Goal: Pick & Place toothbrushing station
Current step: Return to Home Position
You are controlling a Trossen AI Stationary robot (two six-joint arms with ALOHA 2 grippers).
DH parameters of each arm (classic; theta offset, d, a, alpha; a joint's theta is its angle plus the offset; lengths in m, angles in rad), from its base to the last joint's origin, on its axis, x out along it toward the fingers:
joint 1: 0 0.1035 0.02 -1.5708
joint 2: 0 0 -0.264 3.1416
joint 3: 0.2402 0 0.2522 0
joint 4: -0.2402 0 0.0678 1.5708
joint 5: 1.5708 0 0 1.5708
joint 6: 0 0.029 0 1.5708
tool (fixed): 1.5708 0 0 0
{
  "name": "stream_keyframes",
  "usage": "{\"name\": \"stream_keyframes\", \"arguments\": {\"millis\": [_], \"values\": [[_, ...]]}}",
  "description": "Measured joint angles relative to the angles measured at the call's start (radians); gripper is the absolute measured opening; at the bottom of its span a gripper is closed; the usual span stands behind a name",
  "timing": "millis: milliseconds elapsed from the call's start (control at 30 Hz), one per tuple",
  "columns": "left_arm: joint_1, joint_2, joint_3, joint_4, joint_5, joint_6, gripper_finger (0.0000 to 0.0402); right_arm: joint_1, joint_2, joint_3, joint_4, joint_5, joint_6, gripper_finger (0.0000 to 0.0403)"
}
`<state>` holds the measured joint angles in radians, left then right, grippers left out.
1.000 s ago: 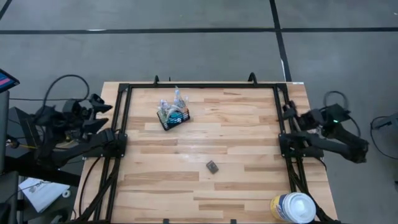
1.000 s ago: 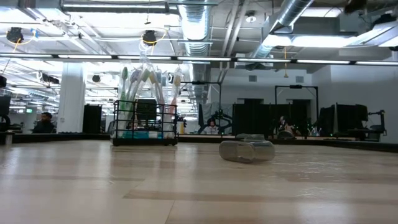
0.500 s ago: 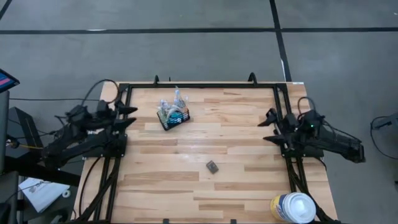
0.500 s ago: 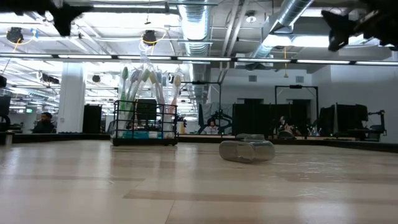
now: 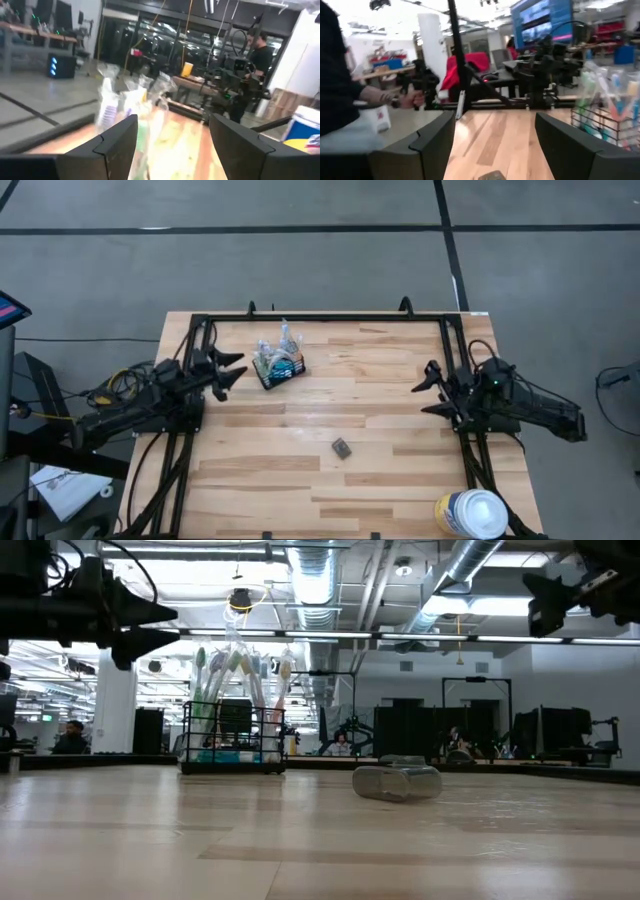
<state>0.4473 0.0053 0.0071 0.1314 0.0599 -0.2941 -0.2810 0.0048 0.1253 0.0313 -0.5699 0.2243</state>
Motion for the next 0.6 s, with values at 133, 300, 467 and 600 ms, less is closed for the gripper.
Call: {"name": "stream_keyframes", "arguments": {"millis": [133, 300, 467, 600], "values": [[-0.005, 0.004, 0.000, -0.038, -0.009, 0.074, 0.0241, 0.000, 0.000, 0.001, -0.081, -0.035, -0.054, 0.0265], [-0.005, 0.005, 0.000, -0.039, -0.008, 0.054, 0.0241, 0.000, 0.000, 0.000, -0.199, -0.035, -0.085, 0.0265], [-0.005, 0.005, 0.000, -0.040, 0.001, 0.051, 0.0241, 0.000, 0.000, -0.002, -0.232, -0.036, -0.131, 0.0265], [-0.005, 0.005, 0.000, -0.045, 0.003, 0.044, 0.0241, 0.001, 0.006, -0.045, -0.212, -0.057, -0.142, 0.0265]]}}
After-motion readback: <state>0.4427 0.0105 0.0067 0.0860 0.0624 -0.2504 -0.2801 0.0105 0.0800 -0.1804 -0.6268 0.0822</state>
